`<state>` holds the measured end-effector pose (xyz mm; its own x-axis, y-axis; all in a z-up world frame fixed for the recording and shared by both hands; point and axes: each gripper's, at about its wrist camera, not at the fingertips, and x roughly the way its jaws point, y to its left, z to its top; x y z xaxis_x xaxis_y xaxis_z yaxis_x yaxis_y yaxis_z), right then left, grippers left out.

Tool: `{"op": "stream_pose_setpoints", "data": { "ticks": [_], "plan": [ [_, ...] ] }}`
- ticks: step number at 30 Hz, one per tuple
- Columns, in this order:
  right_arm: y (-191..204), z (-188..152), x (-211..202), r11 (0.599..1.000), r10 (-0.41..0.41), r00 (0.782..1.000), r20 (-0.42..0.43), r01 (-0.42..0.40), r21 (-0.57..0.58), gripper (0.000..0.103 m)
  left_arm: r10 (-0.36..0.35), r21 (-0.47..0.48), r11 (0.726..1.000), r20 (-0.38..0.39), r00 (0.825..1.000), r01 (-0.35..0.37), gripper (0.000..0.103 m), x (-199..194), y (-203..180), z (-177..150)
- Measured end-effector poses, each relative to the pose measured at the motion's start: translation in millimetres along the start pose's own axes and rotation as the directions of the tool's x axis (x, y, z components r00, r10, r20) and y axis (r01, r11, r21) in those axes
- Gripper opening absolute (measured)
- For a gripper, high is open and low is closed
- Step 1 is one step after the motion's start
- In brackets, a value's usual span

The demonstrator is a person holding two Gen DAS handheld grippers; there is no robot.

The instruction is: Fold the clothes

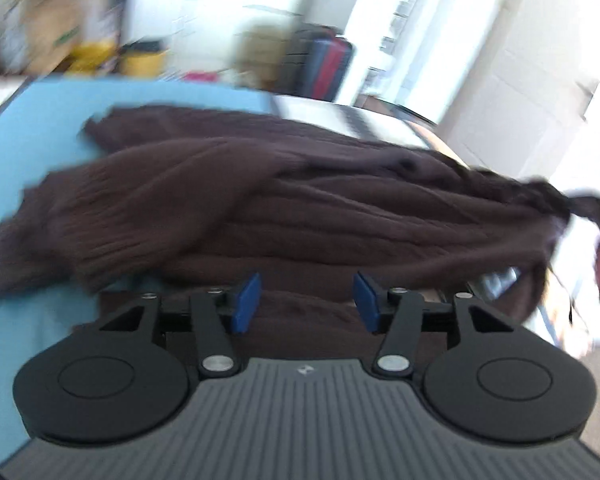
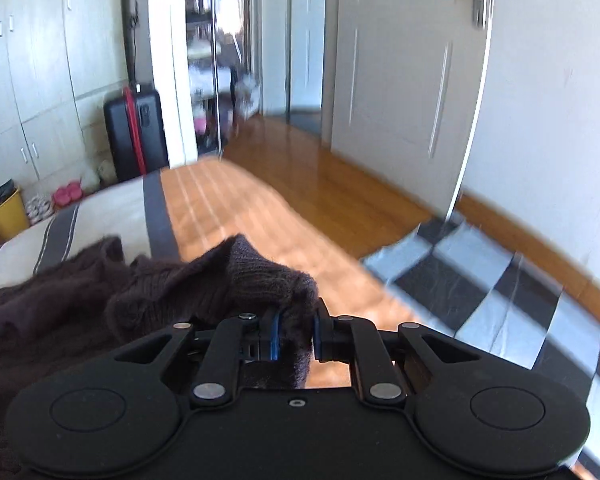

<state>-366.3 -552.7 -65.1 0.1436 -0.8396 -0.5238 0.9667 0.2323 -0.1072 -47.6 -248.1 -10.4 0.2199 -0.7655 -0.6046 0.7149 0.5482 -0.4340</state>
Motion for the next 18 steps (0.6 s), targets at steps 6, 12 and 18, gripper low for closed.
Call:
{"op": "stream_pose_setpoints", "data": {
  "ticks": [6, 12, 18],
  "plan": [
    [-10, 1, 15, 0.991, -0.131, 0.989, -0.072, 0.132, 0.007, 0.001, 0.174, -0.046, 0.984, 0.075, 0.982, -0.171, 0.051, -27, 31, 20],
    [-5, 7, 1, 0.978, 0.168, 0.983, -0.072, -0.157, 0.135, 0.015, 0.289, 0.029, 0.956, 0.061, 0.955, -0.291, 0.051, -27, 43, 32],
    [46, 23, -38, 0.950, 0.313, 0.948, 0.062, -0.312, -0.023, 0.041, 0.347, 0.188, 0.918, 0.051, 0.937, -0.350, 0.062, -7, 22, 21]
  ]
}}
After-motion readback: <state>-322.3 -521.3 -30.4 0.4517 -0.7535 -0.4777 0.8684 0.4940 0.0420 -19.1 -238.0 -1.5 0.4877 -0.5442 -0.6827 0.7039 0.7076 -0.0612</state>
